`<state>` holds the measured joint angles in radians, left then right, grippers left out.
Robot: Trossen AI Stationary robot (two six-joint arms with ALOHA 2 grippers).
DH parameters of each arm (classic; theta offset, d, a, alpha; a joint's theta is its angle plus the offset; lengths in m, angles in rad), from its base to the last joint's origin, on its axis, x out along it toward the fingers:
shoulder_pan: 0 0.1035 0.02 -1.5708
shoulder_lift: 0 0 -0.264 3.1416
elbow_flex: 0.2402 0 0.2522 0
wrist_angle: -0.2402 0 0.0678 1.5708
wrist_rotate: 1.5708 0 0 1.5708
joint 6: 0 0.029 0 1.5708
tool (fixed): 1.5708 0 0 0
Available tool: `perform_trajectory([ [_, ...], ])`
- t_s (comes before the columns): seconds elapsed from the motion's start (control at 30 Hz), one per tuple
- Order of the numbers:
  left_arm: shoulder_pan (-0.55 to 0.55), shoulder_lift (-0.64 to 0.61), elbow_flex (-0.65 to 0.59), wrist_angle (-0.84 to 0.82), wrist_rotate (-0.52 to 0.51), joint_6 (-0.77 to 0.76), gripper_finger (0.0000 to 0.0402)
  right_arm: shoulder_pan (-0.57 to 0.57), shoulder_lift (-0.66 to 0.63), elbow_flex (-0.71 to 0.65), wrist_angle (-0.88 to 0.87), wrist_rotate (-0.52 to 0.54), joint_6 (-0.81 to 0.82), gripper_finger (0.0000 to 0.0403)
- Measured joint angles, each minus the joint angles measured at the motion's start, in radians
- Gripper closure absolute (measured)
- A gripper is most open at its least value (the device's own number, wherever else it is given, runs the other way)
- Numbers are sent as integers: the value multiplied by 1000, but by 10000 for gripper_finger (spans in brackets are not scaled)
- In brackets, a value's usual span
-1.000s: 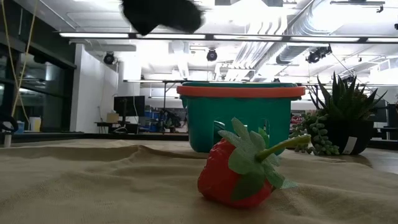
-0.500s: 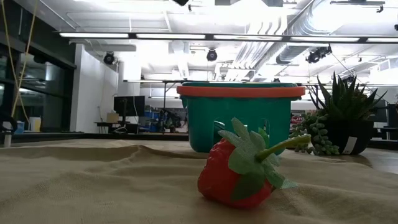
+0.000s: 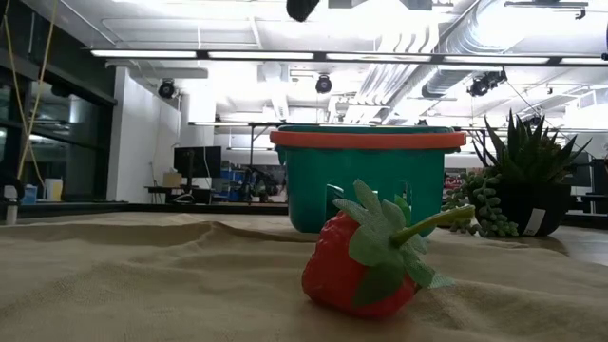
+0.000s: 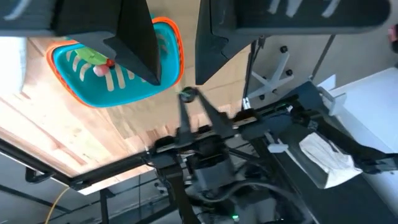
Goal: Pick and placing Produce into tupperware
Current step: Put the black cherry into the basket
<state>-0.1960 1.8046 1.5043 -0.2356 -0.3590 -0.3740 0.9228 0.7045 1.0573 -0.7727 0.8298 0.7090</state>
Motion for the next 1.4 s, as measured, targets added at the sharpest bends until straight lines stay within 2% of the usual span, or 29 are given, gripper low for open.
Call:
perform_trajectory([
  [0.23, 82, 0, 1, -24, 69, -1, 293, 0, -47, 0, 0, -4, -47, 314],
  [0.43, 152, 0, 1, -125, 146, 0, 293, 0, -72, 0, -31, 9, -57, 314],
  [0.67, 216, 0, 1, -262, 217, 1, 293, -4, -78, 0, -131, 113, 51, 314],
  [1.13, 321, 0, 1, -338, 307, 37, 293, -166, -77, 0, -173, 113, 73, 314],
  [1.27, 327, 25, 1, -364, 316, 90, 293, -196, -77, 0, -173, 101, 72, 314],
  [1.4, 327, 73, 0, -384, 396, 131, 293, -216, -76, 0, -173, 84, 76, 314],
])
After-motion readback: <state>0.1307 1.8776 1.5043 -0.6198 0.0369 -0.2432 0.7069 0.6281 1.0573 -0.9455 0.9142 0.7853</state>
